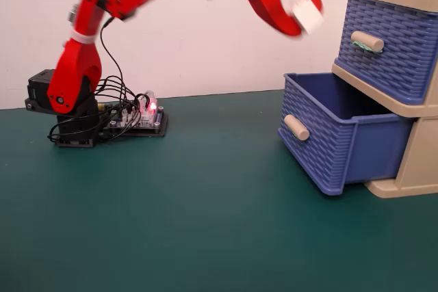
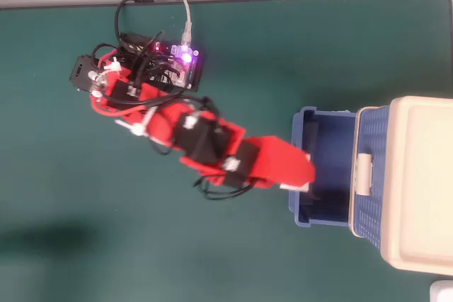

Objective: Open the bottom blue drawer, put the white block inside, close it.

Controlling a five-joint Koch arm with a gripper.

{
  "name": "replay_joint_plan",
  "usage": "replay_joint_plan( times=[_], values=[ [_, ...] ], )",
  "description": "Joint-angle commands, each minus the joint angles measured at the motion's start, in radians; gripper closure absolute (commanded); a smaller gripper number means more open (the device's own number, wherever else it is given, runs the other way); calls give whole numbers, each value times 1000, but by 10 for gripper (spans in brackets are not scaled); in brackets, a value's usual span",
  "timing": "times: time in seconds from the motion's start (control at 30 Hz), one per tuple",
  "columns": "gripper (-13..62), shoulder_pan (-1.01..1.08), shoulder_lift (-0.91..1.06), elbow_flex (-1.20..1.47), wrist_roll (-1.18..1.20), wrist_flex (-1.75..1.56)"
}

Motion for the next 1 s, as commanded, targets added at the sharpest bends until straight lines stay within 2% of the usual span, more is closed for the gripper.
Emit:
replay_joint_plan(
  times=[0.0, 0.17, 0.2, 0.23, 0.3, 0.33, 0.4, 0.6, 0.77, 0.83, 0.97],
  values=[
    [569, -21, -8, -57, 35, -41],
    [565, -29, -81, -57, 35, -144],
    [540, -29, -94, -57, 35, -158],
    [477, -29, -97, -58, 35, -167],
    [280, -31, -100, -58, 37, -207],
    [217, -31, -100, -57, 38, -227],
    [162, -31, -107, -58, 37, -261],
    [153, -21, -25, -49, 31, -193],
    [154, -14, 114, -44, -21, 186],
    [153, 8, 107, -21, -100, 301],
    [151, 60, -6, 52, -123, 278]
  ],
)
